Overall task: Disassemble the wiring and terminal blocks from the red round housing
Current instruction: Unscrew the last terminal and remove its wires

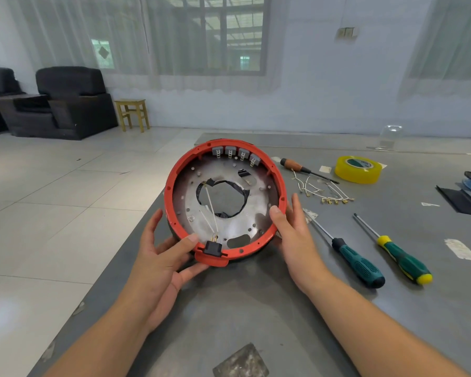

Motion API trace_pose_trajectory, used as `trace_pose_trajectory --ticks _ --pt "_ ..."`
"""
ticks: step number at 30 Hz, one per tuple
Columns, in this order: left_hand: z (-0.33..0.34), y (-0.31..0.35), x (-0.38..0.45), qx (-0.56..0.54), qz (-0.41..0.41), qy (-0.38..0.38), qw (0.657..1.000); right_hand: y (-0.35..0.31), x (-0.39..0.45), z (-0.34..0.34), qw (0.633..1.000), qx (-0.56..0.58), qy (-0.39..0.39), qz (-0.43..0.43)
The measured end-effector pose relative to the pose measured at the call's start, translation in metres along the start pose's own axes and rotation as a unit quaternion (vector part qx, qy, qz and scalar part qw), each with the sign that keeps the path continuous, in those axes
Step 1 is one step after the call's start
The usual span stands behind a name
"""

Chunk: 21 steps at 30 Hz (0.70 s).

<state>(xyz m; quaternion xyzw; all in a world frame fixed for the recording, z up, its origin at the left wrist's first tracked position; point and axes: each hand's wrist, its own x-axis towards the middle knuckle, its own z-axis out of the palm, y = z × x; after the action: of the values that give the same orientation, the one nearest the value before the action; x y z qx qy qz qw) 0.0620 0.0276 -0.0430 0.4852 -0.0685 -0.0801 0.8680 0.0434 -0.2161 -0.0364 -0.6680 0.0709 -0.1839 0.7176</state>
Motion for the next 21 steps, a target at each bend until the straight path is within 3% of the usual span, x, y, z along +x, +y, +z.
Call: trace_pose_trajectory --ticks 2,4,8,10,12,17,21 --pt "0.003 -0.002 -0.001 -0.024 0.007 0.031 0.999 -0.005 -0.007 0.005 0.995 -0.087 0.048 -0.028" --pt "0.007 -0.005 -0.002 -0.03 0.015 0.041 0.999 -0.011 -0.016 0.012 0.968 -0.192 0.104 -0.125" --pt "0.015 -0.009 -0.004 -0.033 0.016 0.033 0.999 -0.015 -0.032 0.034 0.861 -0.374 0.13 -0.319" --pt "0.021 -0.009 -0.008 -0.017 0.024 0.007 1.0 -0.014 -0.036 0.048 0.835 -0.432 0.104 -0.324" --pt "0.028 -0.01 -0.011 0.005 0.031 -0.012 0.999 -0.014 -0.035 0.059 0.833 -0.459 0.091 -0.295" --pt "0.035 -0.016 -0.016 -0.018 0.035 0.014 0.999 -0.014 -0.028 0.065 0.819 -0.494 0.105 -0.272" --pt "0.034 -0.02 -0.014 -0.022 0.03 0.024 0.999 -0.017 -0.027 0.063 0.851 -0.459 0.097 -0.235"
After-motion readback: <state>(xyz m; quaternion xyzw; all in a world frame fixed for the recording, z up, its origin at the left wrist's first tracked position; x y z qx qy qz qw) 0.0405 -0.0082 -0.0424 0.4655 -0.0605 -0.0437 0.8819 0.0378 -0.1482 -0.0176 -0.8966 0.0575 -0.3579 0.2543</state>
